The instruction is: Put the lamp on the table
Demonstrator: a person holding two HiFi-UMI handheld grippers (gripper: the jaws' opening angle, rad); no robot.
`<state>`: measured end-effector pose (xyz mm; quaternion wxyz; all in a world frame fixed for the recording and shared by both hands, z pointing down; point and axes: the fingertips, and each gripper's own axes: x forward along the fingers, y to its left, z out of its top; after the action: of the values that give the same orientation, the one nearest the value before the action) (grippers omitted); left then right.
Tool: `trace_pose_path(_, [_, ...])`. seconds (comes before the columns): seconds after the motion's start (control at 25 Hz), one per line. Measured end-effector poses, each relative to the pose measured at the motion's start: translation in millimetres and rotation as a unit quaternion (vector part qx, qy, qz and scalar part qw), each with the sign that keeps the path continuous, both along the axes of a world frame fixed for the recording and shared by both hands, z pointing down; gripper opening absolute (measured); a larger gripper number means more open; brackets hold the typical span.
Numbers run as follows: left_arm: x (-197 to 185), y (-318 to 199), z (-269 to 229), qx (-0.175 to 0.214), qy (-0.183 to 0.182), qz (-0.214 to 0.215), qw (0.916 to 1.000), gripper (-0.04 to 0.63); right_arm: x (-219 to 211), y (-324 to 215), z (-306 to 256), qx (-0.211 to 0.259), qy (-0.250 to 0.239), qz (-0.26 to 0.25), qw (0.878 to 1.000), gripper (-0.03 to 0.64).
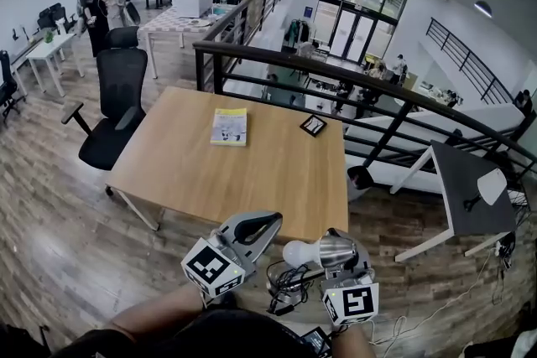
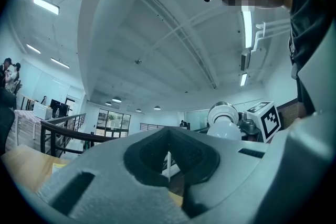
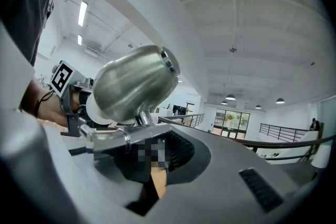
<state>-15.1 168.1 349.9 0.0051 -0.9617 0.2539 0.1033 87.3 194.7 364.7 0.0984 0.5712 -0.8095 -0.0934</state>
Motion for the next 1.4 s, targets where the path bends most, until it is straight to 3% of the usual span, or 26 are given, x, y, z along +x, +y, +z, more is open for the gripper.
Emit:
trace_pose_path(0.64, [-52, -75, -1, 0.002, -0.013, -0.006, 0.9999, 0.008, -40, -85, -12, 0.007, -0.003, 0.003, 1.0, 0.014])
trace_pose_path(0.88, [-43, -97, 5, -0.004, -0.018, -0.013, 0.9997, 0.008, -33, -109, -8, 0.001, -0.012, -0.006, 1.0, 0.014])
trace_pose_path(1.4, [18, -165, 13, -0.008, -0.03, -0.028, 0.9991, 0.008, 22, -178, 0, -0.007, -0.009, -0.029, 1.0, 0.014])
